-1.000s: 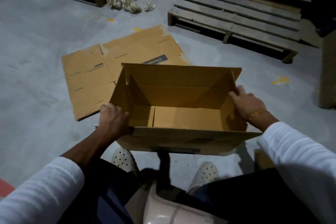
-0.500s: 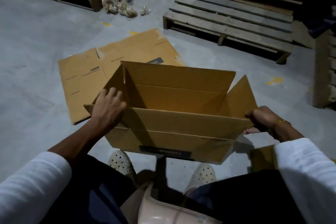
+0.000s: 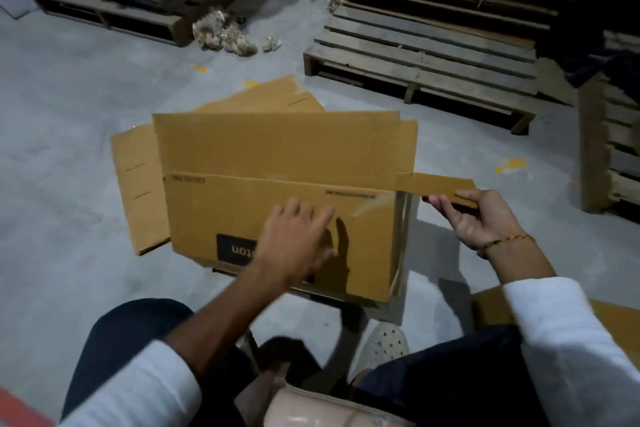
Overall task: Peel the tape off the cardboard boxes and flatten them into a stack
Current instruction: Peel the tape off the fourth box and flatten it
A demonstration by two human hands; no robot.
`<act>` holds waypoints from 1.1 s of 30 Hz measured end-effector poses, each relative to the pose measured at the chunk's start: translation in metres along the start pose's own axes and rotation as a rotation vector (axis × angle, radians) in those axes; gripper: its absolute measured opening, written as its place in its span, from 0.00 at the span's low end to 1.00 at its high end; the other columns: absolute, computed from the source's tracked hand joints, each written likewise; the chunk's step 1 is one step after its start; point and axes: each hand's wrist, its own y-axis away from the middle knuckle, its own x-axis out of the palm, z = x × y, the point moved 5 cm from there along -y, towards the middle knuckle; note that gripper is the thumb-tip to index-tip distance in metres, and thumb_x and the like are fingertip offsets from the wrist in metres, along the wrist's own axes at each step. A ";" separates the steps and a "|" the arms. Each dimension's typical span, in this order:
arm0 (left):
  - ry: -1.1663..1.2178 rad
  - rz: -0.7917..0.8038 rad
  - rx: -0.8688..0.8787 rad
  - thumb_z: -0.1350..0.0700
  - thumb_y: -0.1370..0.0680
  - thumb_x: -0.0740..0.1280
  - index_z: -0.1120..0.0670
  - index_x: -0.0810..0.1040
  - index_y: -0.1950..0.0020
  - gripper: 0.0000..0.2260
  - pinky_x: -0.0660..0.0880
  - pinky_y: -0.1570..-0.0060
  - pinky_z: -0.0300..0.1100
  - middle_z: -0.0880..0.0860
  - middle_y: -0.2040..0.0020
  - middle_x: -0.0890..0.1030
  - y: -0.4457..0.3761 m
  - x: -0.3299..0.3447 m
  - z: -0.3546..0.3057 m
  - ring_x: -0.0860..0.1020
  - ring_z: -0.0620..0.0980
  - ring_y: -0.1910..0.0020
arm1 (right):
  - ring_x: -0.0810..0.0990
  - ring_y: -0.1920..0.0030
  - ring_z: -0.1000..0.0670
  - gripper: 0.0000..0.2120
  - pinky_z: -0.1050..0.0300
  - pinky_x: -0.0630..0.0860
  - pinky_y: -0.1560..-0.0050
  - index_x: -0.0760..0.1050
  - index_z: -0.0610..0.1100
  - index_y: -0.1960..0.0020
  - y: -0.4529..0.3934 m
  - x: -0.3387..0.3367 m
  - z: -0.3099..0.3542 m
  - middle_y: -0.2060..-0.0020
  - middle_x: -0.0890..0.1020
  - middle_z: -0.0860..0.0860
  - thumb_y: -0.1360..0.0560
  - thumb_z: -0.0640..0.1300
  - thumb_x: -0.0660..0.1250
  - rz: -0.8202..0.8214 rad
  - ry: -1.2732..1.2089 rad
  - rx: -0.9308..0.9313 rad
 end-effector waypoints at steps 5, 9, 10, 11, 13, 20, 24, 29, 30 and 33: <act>-0.018 -0.017 -0.017 0.30 0.26 0.64 0.52 0.37 0.18 0.51 0.64 0.33 0.57 0.60 0.34 0.67 0.047 0.056 -0.044 0.66 0.61 0.37 | 0.85 0.54 0.31 0.18 0.52 0.85 0.59 0.62 0.27 0.30 0.013 0.032 -0.026 0.44 0.76 0.26 0.18 0.34 0.56 0.113 -0.422 0.009; -0.140 -0.212 0.018 0.38 0.30 0.76 0.54 0.40 0.18 0.57 0.64 0.30 0.58 0.62 0.38 0.69 0.038 0.067 -0.030 0.68 0.63 0.40 | 0.82 0.48 0.30 0.17 0.49 0.85 0.56 0.63 0.25 0.32 0.029 0.052 -0.037 0.44 0.77 0.25 0.17 0.35 0.54 0.159 -0.582 0.006; -0.161 -0.222 0.010 0.37 0.30 0.75 0.55 0.39 0.18 0.57 0.63 0.30 0.58 0.62 0.37 0.68 0.030 0.064 -0.022 0.68 0.63 0.39 | 0.82 0.48 0.30 0.17 0.48 0.85 0.53 0.63 0.24 0.33 0.032 0.056 -0.037 0.44 0.77 0.25 0.17 0.35 0.53 0.166 -0.602 0.007; -0.179 -0.222 0.002 0.36 0.30 0.74 0.56 0.37 0.18 0.58 0.62 0.29 0.58 0.62 0.37 0.68 0.023 0.060 -0.016 0.67 0.63 0.39 | 0.82 0.49 0.30 0.17 0.48 0.85 0.52 0.63 0.24 0.34 0.035 0.060 -0.038 0.44 0.76 0.24 0.17 0.36 0.53 0.174 -0.621 0.005; -0.196 -0.220 -0.015 0.30 0.29 0.69 0.57 0.37 0.19 0.57 0.61 0.30 0.58 0.62 0.37 0.67 0.014 0.050 -0.010 0.67 0.63 0.39 | 0.82 0.50 0.30 0.17 0.48 0.84 0.52 0.63 0.24 0.33 0.035 0.066 -0.043 0.42 0.76 0.25 0.17 0.36 0.52 0.177 -0.669 -0.008; -0.055 -0.343 -0.094 0.27 0.28 0.65 0.61 0.55 0.19 0.51 0.66 0.32 0.59 0.61 0.39 0.70 0.033 0.029 -0.049 0.69 0.62 0.40 | 0.81 0.51 0.30 0.19 0.47 0.83 0.45 0.62 0.24 0.33 0.036 0.089 -0.068 0.47 0.78 0.27 0.16 0.37 0.50 0.192 -0.819 -0.035; -0.017 -0.164 -0.304 0.42 0.29 0.73 0.59 0.55 0.20 0.46 0.67 0.35 0.58 0.61 0.37 0.68 0.037 0.029 -0.023 0.67 0.61 0.40 | 0.82 0.48 0.29 0.19 0.44 0.85 0.53 0.60 0.27 0.29 0.041 0.089 -0.055 0.43 0.77 0.26 0.17 0.37 0.52 0.191 -0.738 -0.064; -0.077 -0.080 -0.336 0.51 0.23 0.65 0.59 0.66 0.28 0.25 0.68 0.39 0.56 0.57 0.38 0.71 0.046 0.012 -0.013 0.68 0.59 0.40 | 0.80 0.44 0.30 0.16 0.44 0.83 0.47 0.68 0.26 0.35 0.054 0.092 -0.030 0.41 0.77 0.27 0.19 0.34 0.55 0.197 -0.557 -0.066; -0.089 -0.090 -0.342 0.52 0.23 0.65 0.58 0.71 0.33 0.20 0.68 0.41 0.56 0.56 0.41 0.72 0.047 0.006 -0.010 0.69 0.58 0.42 | 0.80 0.42 0.30 0.16 0.44 0.83 0.47 0.68 0.26 0.35 0.055 0.092 -0.025 0.41 0.77 0.27 0.19 0.34 0.57 0.202 -0.542 -0.061; -0.154 -0.096 -0.358 0.55 0.23 0.66 0.55 0.76 0.43 0.10 0.67 0.41 0.58 0.55 0.46 0.73 0.052 -0.002 0.002 0.70 0.57 0.45 | 0.80 0.40 0.32 0.19 0.44 0.83 0.46 0.68 0.29 0.34 0.056 0.092 -0.019 0.39 0.78 0.30 0.18 0.42 0.62 0.226 -0.456 -0.051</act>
